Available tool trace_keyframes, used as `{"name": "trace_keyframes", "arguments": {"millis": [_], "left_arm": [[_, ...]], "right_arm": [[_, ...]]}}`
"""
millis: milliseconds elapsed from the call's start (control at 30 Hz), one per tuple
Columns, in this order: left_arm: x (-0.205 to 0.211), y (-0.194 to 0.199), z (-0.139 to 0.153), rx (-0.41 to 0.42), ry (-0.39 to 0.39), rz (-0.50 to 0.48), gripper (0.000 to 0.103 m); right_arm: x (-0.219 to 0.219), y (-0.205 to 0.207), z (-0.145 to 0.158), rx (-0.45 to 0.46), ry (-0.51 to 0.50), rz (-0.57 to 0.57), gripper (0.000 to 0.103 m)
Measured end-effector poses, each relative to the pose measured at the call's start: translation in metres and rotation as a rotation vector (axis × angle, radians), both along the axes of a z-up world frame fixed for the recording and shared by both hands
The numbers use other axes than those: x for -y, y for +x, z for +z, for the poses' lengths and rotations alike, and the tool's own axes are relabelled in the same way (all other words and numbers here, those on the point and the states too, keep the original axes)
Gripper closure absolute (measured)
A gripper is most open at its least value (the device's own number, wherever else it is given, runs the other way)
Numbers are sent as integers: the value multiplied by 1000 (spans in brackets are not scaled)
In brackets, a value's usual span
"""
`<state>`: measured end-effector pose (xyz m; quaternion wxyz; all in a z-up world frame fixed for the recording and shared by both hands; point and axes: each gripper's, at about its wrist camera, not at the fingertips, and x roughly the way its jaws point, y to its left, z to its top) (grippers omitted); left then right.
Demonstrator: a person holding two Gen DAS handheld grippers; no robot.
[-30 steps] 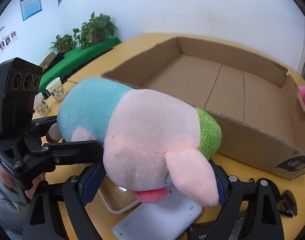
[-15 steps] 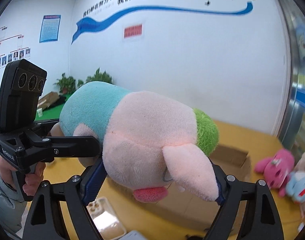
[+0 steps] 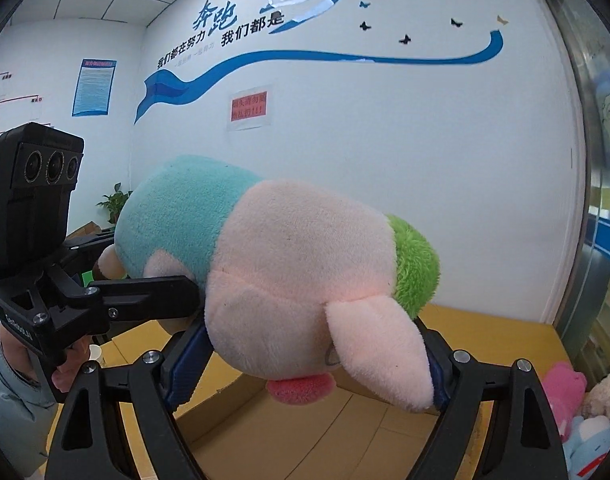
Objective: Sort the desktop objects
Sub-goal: 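Lift the pig plush with both tools and carry it over the cardboard box, then lower the plush into the box and open both tools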
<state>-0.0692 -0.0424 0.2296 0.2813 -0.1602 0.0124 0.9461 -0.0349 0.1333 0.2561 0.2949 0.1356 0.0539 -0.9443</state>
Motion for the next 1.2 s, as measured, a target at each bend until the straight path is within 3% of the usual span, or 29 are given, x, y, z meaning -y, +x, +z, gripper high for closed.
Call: {"name": "trace_keyframes", "arguments": {"millis": [133, 333, 500, 667, 767, 967, 1033, 1100, 1200], "left_arm": [[18, -62, -40, 123, 33, 29, 12], [35, -153, -133, 385, 87, 32, 13], [15, -184, -195, 582, 21, 75, 12], [15, -200, -229, 758, -45, 190, 10], [16, -196, -225, 760, -93, 233, 10], [53, -167, -192, 703, -23, 282, 9], [66, -153, -178, 670, -14, 285, 9], [78, -135, -165, 638, -31, 309, 9], [91, -110, -150, 592, -53, 332, 9]], "right_arm": [[27, -74, -34, 99, 37, 24, 17], [60, -175, -118, 301, 87, 17, 17], [65, -235, -209, 524, 87, 20, 18], [71, -261, -267, 673, 88, 11, 18], [86, -256, -287, 710, 117, 18, 21], [105, -250, -270, 687, 145, -24, 22], [108, -255, -275, 737, 140, -42, 20], [109, -256, -285, 786, 146, -58, 11], [104, -241, -284, 794, 147, -90, 11]]}}
